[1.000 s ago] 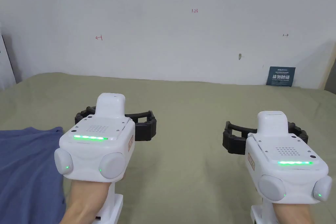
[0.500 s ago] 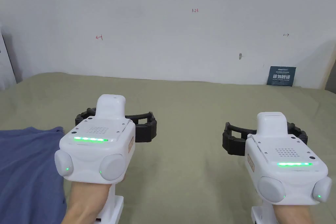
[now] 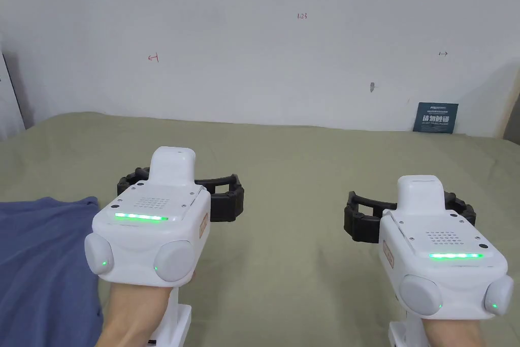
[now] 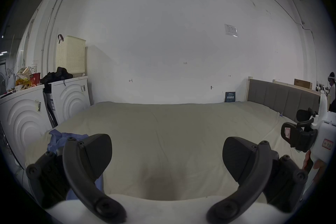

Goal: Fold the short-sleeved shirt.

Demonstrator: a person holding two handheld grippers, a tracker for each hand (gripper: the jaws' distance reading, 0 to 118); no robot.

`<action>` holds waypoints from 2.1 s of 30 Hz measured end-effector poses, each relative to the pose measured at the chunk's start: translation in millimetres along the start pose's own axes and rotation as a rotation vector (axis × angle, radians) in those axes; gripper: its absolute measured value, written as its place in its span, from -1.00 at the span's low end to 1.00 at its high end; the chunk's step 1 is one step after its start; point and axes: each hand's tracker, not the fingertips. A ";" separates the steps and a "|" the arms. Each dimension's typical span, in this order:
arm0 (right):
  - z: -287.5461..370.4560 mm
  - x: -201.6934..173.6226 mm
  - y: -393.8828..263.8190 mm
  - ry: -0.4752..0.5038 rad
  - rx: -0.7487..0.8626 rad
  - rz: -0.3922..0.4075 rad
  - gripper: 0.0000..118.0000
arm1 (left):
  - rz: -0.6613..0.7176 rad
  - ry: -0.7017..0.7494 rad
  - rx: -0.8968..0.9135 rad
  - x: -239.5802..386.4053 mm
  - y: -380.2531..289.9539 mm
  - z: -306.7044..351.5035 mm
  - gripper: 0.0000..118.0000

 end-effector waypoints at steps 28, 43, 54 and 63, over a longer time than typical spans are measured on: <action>0.6 -0.9 2.2 0.001 0.007 0.005 1.00 | 0.011 0.000 0.002 -1.2 0.4 0.6 1.00; 1.8 0.0 0.5 -0.006 0.013 -0.003 1.00 | 0.009 -0.003 -0.006 -1.0 0.2 0.4 1.00; 1.9 1.2 -0.3 -0.008 0.014 0.000 1.00 | 0.008 -0.002 -0.003 -1.2 -0.7 0.1 1.00; 0.6 0.0 -0.6 0.006 0.008 -0.001 1.00 | 0.015 -0.008 -0.009 -3.5 -3.7 -5.1 1.00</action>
